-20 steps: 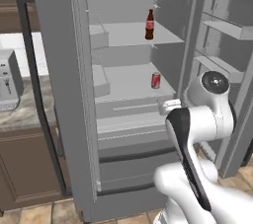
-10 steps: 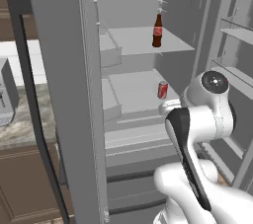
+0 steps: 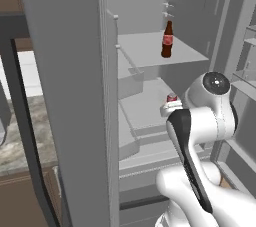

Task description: Open the fridge, grab two sodas, and place both sodas inside the bowl with ice on the dining counter.

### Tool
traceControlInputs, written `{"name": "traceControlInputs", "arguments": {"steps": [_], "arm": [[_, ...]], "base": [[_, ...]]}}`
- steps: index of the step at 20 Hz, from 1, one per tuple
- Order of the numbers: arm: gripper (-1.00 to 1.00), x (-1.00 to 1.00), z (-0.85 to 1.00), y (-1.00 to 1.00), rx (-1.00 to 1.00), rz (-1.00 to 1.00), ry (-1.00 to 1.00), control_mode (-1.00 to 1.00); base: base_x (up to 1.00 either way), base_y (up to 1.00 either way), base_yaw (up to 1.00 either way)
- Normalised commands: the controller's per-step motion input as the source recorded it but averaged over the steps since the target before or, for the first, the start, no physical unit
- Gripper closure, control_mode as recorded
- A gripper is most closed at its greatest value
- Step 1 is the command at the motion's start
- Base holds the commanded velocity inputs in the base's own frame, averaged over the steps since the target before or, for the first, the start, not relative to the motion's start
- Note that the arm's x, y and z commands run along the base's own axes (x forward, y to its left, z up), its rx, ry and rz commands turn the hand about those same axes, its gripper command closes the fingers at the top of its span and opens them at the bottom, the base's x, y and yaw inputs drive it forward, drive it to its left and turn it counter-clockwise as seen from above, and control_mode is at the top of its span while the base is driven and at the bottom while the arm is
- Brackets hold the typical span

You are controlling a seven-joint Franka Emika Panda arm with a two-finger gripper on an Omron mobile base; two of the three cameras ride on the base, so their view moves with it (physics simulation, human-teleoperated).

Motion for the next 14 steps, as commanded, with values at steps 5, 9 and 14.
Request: {"name": "traceControlInputs", "arguments": {"steps": [5, 9, 14], "arm": [[-1.0, 0.0, 0.0, 0.0, 0.0, 0.0, 0.0, 1.0], [-1.0, 0.0, 0.0, 0.0, 0.0, 0.0, 0.0, 1.0], [-1.0, 0.14, -0.67, 0.0, 0.03, -0.01, -0.08, -1.0]], "base": [[0.52, 0.06, -0.09], [0.33, 0.07, -0.07], [0.0, 0.0, 0.0]]}}
